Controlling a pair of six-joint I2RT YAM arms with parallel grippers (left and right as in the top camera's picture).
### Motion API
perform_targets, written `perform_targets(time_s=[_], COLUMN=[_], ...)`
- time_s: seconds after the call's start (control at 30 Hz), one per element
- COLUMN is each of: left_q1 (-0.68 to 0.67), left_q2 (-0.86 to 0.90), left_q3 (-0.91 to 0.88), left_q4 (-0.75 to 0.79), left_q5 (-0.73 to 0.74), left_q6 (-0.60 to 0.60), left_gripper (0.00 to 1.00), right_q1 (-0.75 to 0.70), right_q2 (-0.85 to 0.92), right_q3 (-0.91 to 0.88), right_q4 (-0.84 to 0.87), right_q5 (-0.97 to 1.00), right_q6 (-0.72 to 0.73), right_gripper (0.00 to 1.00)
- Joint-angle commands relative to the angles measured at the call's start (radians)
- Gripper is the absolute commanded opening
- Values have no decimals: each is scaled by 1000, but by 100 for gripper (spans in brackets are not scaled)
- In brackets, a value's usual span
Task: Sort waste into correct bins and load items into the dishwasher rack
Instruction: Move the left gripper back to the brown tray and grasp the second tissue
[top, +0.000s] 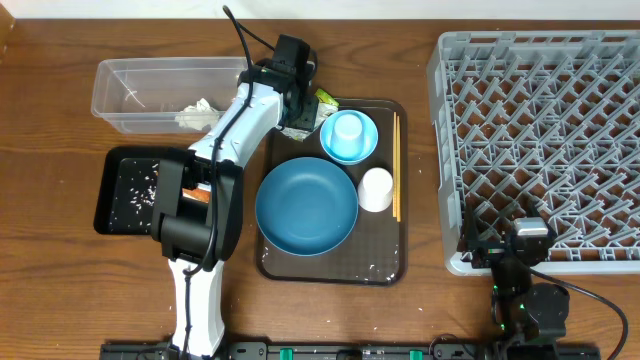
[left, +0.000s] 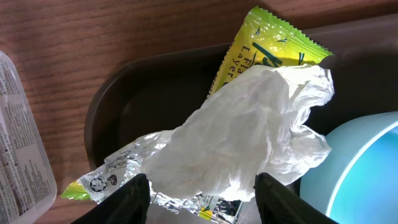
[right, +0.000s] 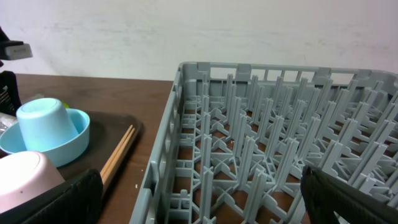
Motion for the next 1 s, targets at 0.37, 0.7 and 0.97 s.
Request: perform_targets(time_s=[0.37, 0.7, 0.97], left_q1=[-2, -2, -2], left_q2=[23, -47, -164], left_q3=[-8, -7, -7], left_q4=[23, -26, -73], left_q5=[2, 2, 137], left_q6=[-12, -13, -36], left_gripper=[19, 6, 6], right_q1=[-11, -11, -11], right_q2=[0, 0, 0], right_q3=[-2, -2, -2], right_q4=[-3, -3, -3], right_q5=[3, 3, 3], right_q6=[14, 14, 14], right_gripper=[99, 99, 99])
